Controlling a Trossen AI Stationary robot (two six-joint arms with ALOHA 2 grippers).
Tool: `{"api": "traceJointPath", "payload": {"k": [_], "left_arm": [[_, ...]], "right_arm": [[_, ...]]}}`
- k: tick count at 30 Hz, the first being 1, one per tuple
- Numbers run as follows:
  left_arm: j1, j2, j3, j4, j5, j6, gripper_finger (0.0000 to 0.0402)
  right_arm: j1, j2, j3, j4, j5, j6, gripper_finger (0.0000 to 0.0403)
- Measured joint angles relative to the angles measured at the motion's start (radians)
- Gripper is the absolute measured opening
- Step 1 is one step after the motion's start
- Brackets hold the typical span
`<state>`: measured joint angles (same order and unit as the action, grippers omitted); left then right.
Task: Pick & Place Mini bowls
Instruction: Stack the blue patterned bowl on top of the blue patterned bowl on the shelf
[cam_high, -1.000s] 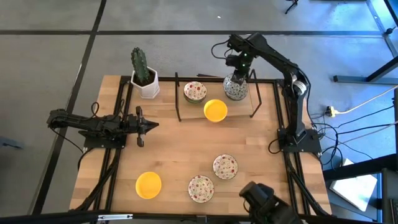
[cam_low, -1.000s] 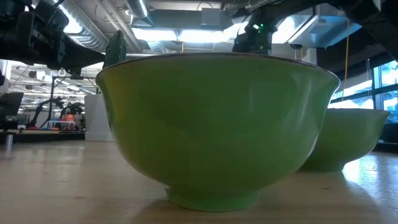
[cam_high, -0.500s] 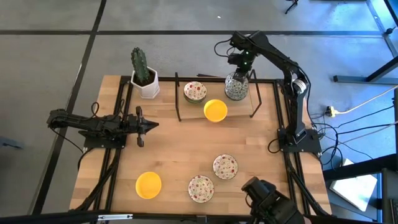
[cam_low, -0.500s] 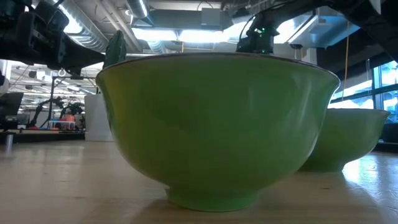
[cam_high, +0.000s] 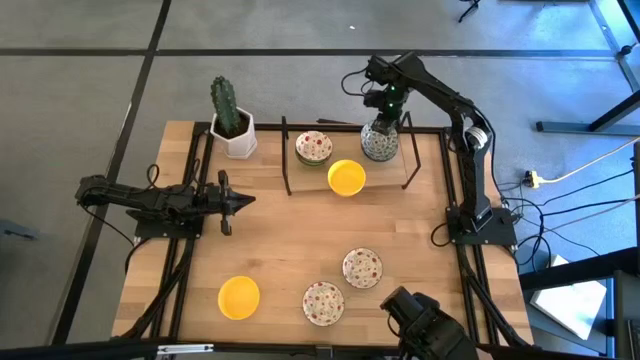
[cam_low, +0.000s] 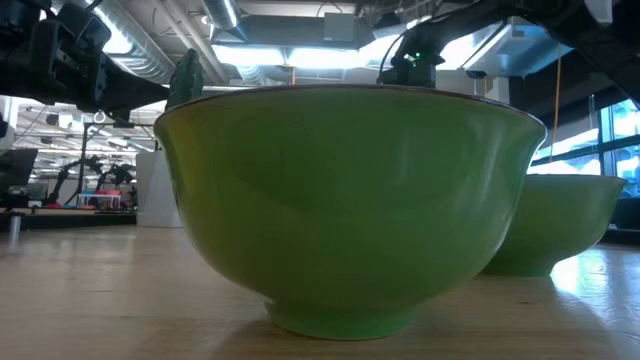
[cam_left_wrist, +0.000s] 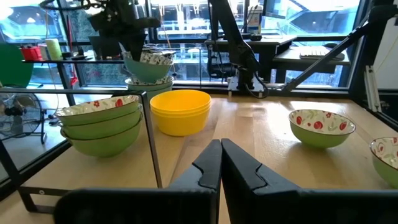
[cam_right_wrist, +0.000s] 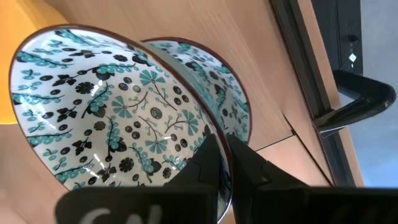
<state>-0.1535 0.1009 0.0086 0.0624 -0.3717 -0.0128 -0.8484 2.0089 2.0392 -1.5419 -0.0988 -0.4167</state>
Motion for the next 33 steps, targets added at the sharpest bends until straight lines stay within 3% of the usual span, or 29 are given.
{"api": "traceJointPath", "payload": {"k": [22,33], "left_arm": [[0.000,0.000,0.000,0.000,0.016,0.000,0.0004],[0.000,0.000,0.000,0.000,0.018,0.000,0.0004]], "right_arm": [[0.002,0.086,0.000,-0.027,0.025,0.069,0.0024],[0.002,0.086,0.000,-0.030,0.084,0.069,0.0088]]}}
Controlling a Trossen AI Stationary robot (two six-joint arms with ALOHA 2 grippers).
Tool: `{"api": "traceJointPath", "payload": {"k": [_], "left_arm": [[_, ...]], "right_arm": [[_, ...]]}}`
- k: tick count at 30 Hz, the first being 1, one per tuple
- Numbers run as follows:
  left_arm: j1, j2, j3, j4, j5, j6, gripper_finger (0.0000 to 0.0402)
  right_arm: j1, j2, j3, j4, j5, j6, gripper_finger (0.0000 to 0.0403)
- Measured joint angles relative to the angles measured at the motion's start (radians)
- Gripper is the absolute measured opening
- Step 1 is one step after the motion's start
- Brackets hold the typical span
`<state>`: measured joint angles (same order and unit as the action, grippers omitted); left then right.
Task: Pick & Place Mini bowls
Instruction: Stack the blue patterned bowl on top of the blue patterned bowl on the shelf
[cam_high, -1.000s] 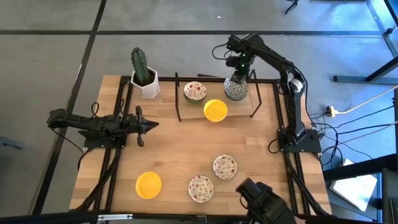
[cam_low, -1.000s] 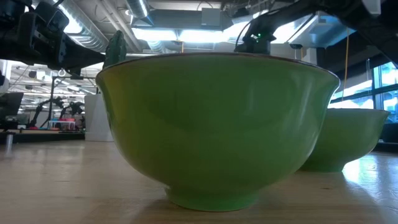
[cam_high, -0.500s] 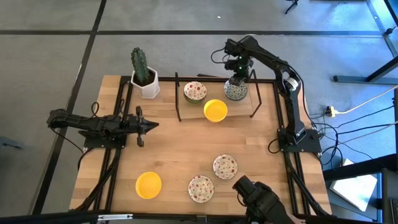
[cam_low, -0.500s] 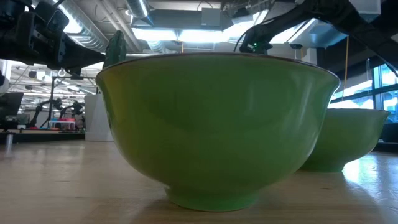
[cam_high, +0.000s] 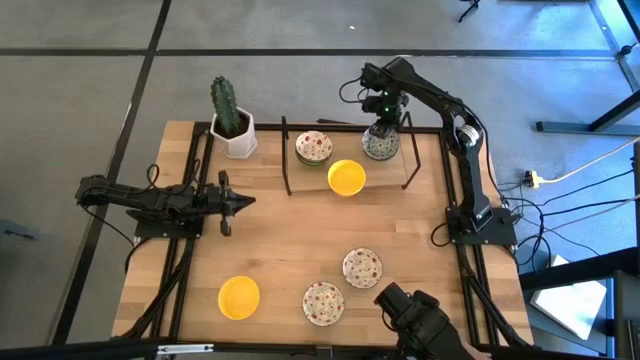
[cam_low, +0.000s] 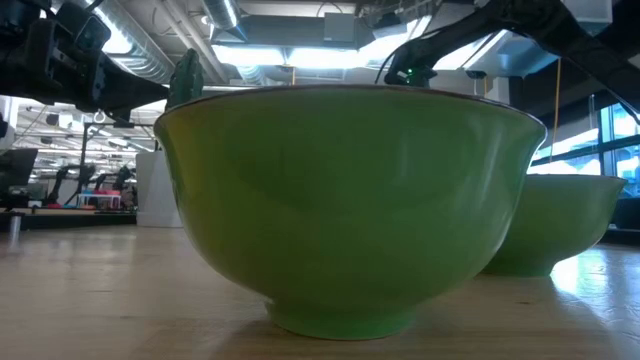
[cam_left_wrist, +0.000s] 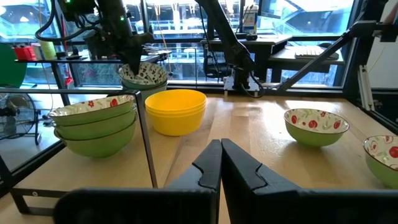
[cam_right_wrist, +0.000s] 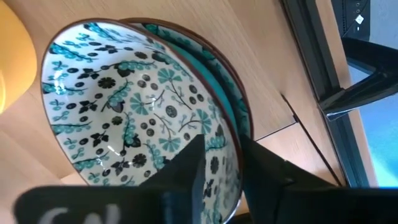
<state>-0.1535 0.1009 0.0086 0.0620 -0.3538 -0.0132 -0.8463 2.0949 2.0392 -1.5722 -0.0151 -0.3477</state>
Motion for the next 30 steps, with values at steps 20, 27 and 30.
{"api": "traceJointPath", "payload": {"k": [20,27,30], "left_arm": [[0.000,0.000,0.000,0.000,0.000,0.000,0.0004],[0.000,0.000,0.000,0.000,-0.003,0.000,0.0004],[0.000,0.000,0.000,0.000,-0.003,0.000,0.0004]], "right_arm": [[-0.001,-0.028,0.000,0.002,0.011,-0.027,0.0186],[-0.001,-0.069,0.002,0.009,0.090,-0.042,0.0206],[-0.002,-0.086,0.002,0.026,0.120,-0.040,0.0205]]}}
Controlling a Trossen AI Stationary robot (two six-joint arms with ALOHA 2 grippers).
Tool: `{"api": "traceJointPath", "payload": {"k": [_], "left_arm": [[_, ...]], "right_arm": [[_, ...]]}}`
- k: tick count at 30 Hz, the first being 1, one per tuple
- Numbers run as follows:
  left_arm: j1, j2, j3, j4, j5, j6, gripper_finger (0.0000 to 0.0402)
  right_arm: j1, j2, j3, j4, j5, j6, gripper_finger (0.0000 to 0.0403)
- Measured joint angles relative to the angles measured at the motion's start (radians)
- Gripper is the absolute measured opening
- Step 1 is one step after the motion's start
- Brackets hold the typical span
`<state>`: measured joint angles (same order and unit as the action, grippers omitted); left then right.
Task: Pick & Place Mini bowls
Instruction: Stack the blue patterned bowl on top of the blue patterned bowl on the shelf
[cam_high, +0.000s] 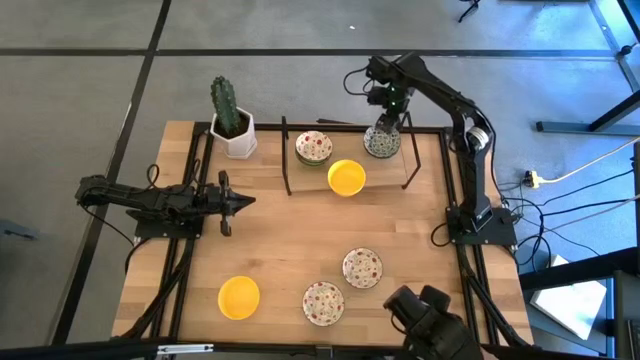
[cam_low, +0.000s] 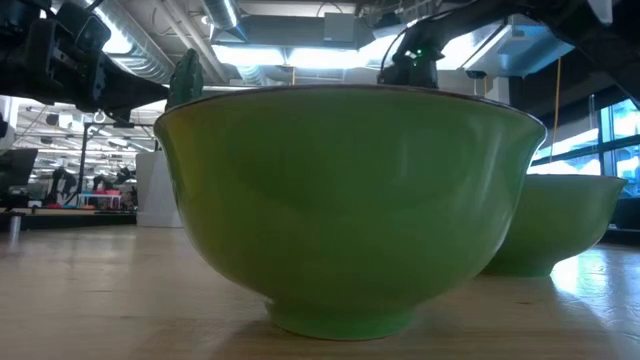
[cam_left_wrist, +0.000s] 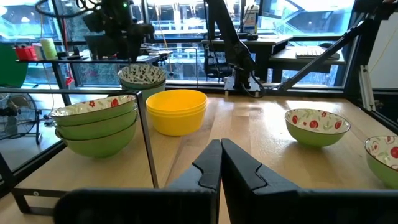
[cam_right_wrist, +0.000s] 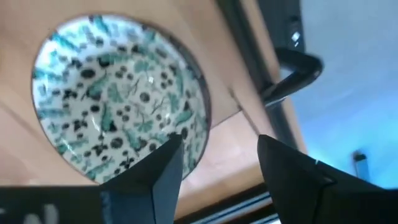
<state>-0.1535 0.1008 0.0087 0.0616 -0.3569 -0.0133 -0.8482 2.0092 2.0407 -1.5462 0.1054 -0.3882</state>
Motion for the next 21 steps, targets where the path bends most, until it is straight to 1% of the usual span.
{"api": "traceJointPath", "payload": {"k": [3,6,8,11,12,14,18,21], "left_arm": [[0.000,0.000,0.000,0.000,0.000,0.000,0.0004],[0.000,0.000,0.000,0.000,0.000,-0.001,0.0004],[0.000,0.000,0.000,0.000,0.000,-0.008,0.0004],[0.000,0.000,0.000,0.000,0.000,-0.013,0.0004],[0.000,0.000,0.000,0.000,0.003,-0.018,0.0004],[0.000,0.000,0.000,-0.001,0.012,-0.027,0.0004],[0.000,0.000,0.000,-0.003,0.034,-0.033,0.0004],[0.000,0.000,0.000,-0.004,0.037,-0.043,0.0004]], "right_arm": [[0.000,-0.022,0.000,0.047,0.013,0.010,0.0191],[0.012,-0.050,0.000,0.109,0.038,0.041,0.0155],[0.028,-0.059,0.000,0.122,0.062,0.067,0.0116],[0.065,-0.058,-0.002,0.115,0.084,0.085,0.0038],[0.079,-0.058,-0.009,0.116,0.084,0.087,0.0019],[0.105,-0.058,-0.028,0.116,0.100,0.087,0.0012],[0.143,-0.057,-0.084,0.103,0.226,0.097,0.0005],[0.149,-0.057,-0.135,0.098,0.242,0.105,0.0005]]}}
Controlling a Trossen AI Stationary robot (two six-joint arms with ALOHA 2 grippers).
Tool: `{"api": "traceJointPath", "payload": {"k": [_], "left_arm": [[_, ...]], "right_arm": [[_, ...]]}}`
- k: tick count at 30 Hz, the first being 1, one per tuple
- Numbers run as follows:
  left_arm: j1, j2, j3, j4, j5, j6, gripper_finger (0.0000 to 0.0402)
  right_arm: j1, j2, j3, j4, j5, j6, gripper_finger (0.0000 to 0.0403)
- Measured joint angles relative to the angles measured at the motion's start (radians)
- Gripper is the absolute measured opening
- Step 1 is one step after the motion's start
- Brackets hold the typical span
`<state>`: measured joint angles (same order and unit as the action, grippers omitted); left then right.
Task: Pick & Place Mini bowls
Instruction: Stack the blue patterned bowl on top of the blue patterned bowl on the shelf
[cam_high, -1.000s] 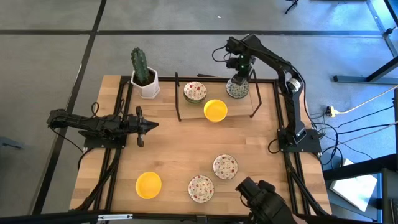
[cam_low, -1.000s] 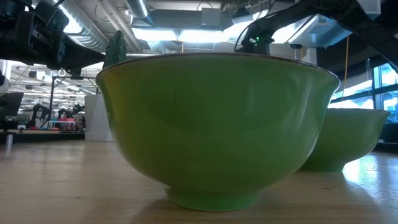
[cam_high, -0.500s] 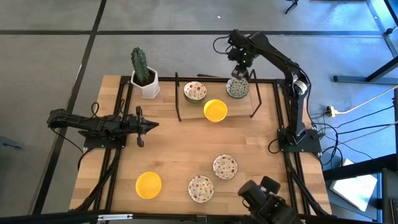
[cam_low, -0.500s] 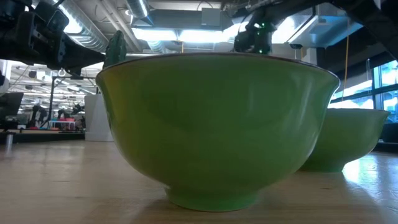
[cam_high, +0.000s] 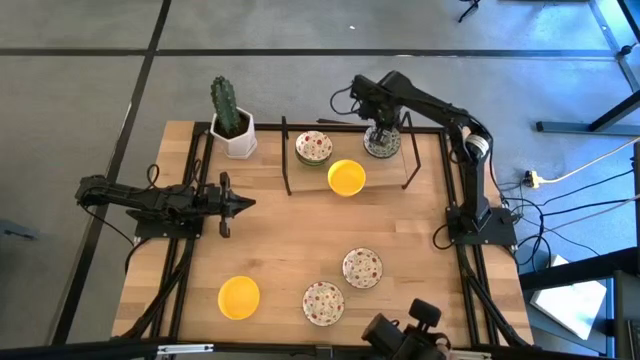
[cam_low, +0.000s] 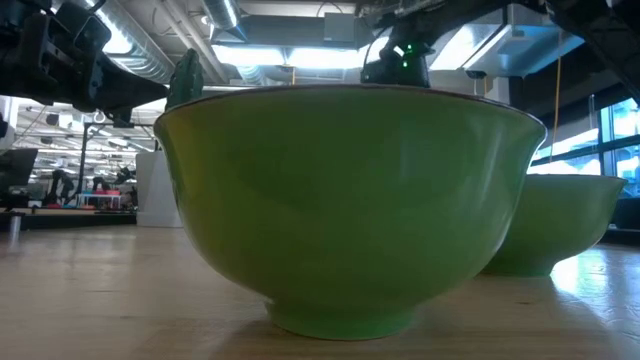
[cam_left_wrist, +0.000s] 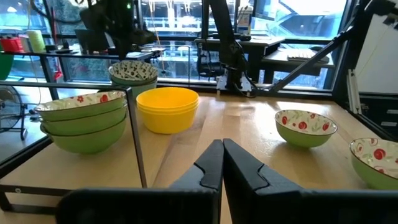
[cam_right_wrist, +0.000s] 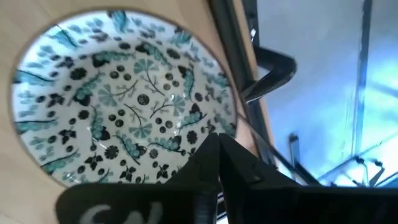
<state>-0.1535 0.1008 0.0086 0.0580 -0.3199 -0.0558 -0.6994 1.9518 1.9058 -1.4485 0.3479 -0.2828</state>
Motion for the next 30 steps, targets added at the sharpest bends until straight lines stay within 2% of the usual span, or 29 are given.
{"api": "traceJointPath", "payload": {"k": [6,19,30], "left_arm": [[0.000,0.000,0.000,0.000,0.000,-0.002,0.0004],[0.000,0.000,0.000,0.000,-0.003,-0.002,0.0004],[0.000,0.000,0.000,0.000,-0.002,-0.002,0.0004]], "right_arm": [[0.000,0.001,-0.070,0.041,0.051,0.016,0.0003],[0.000,-0.002,-0.077,0.072,0.026,0.005,0.0005],[0.003,-0.138,-0.078,0.106,0.024,0.041,0.0002]]}}
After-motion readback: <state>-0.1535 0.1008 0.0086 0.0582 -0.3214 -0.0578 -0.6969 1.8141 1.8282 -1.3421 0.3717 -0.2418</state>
